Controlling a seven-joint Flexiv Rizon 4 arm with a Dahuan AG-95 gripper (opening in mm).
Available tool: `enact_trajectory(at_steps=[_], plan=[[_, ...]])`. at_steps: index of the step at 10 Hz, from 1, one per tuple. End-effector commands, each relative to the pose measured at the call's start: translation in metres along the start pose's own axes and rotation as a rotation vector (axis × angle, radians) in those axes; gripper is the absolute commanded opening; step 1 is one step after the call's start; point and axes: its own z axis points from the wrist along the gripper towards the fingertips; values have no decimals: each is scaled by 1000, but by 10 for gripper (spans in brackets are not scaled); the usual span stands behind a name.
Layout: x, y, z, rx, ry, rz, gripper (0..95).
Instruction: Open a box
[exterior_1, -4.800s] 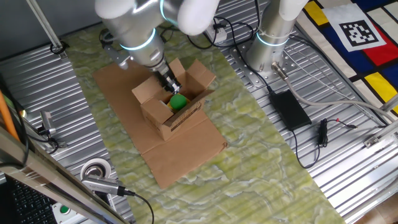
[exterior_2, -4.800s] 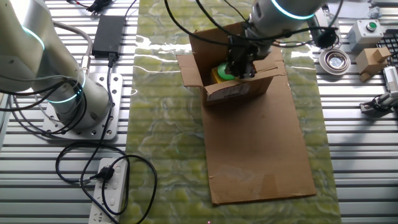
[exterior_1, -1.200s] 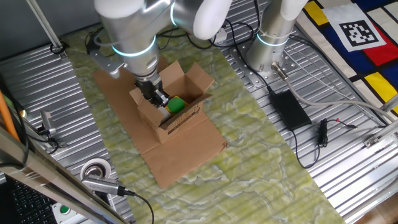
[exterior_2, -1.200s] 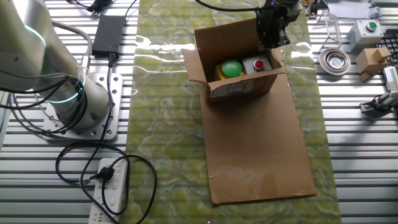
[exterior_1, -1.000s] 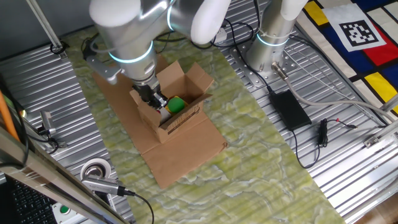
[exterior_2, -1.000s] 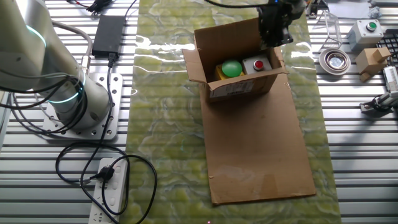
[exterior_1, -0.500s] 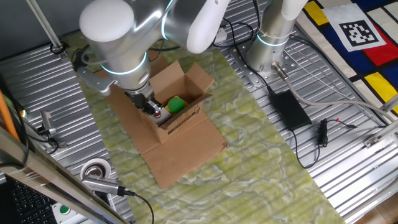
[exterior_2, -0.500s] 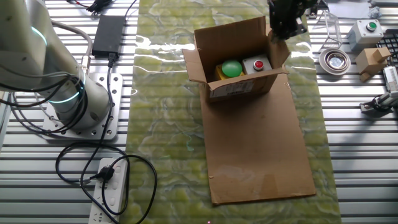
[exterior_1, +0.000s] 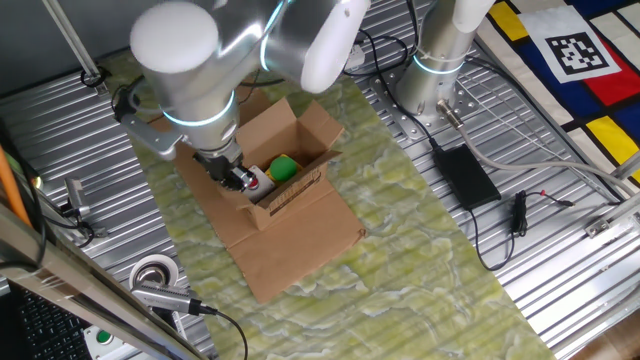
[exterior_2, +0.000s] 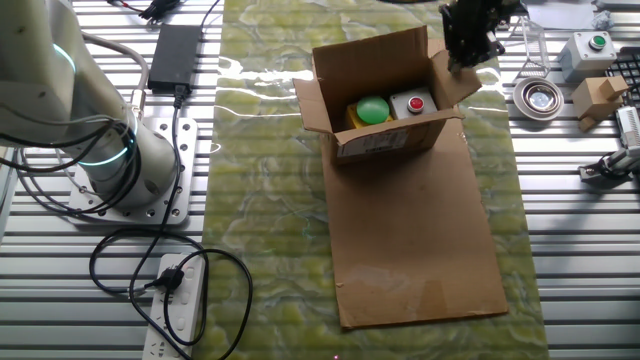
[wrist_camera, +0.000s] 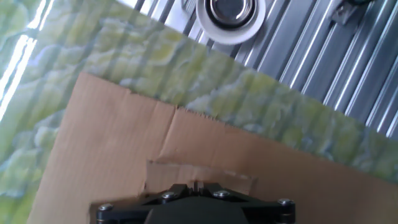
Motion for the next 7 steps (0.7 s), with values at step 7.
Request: enact_trajectory(at_steps=[7], plan=[[-4, -10, 27, 9, -42, -40, 0]])
